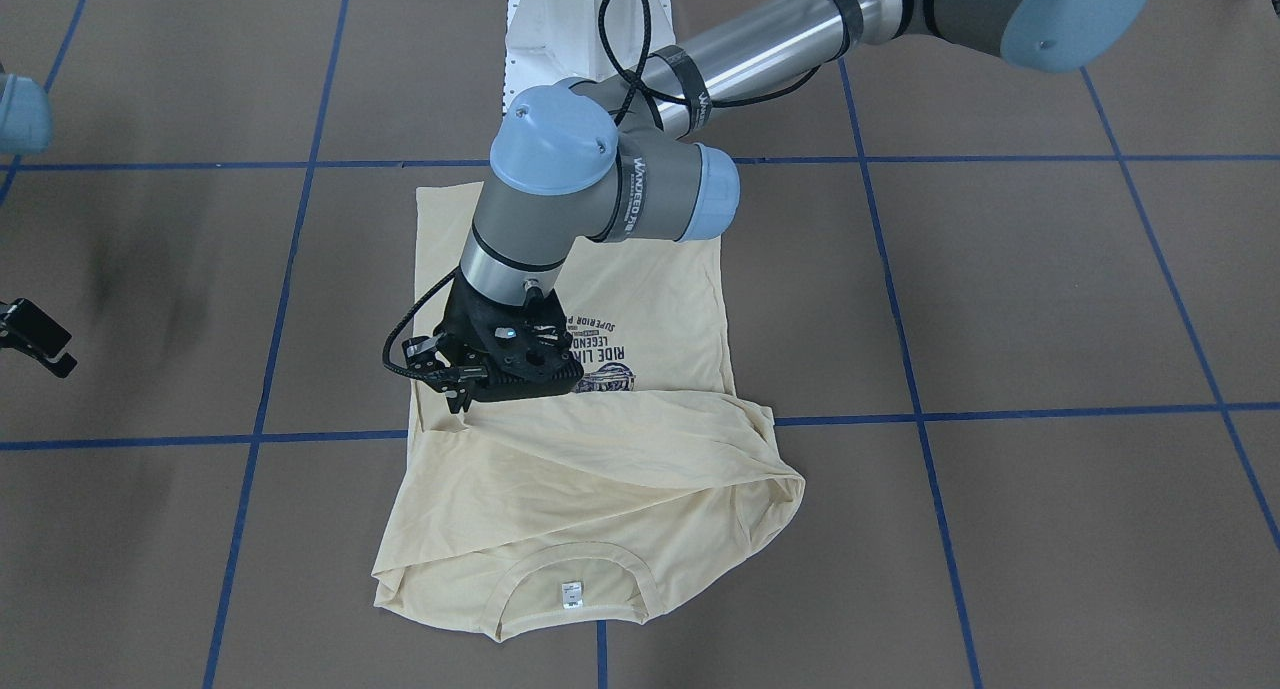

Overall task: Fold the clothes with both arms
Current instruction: 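Fold the sleeve across the shirt body toward the collar with the left gripper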

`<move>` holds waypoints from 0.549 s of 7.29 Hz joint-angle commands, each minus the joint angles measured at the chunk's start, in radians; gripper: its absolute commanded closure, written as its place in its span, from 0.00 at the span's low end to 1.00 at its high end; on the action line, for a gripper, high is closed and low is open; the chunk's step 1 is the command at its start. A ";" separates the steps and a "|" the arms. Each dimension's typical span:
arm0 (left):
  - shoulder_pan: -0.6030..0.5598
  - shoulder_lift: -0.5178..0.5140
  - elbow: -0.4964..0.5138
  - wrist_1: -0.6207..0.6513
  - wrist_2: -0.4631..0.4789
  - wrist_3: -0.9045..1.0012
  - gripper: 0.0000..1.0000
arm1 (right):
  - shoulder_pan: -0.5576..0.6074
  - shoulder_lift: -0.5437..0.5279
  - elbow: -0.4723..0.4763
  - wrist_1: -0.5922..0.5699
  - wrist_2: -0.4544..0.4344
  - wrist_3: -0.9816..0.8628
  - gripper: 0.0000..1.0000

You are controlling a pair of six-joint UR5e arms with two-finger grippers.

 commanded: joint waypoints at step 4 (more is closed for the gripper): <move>0.021 -0.009 0.041 -0.154 0.058 -0.103 0.24 | -0.016 -0.003 0.026 0.001 0.005 0.017 0.00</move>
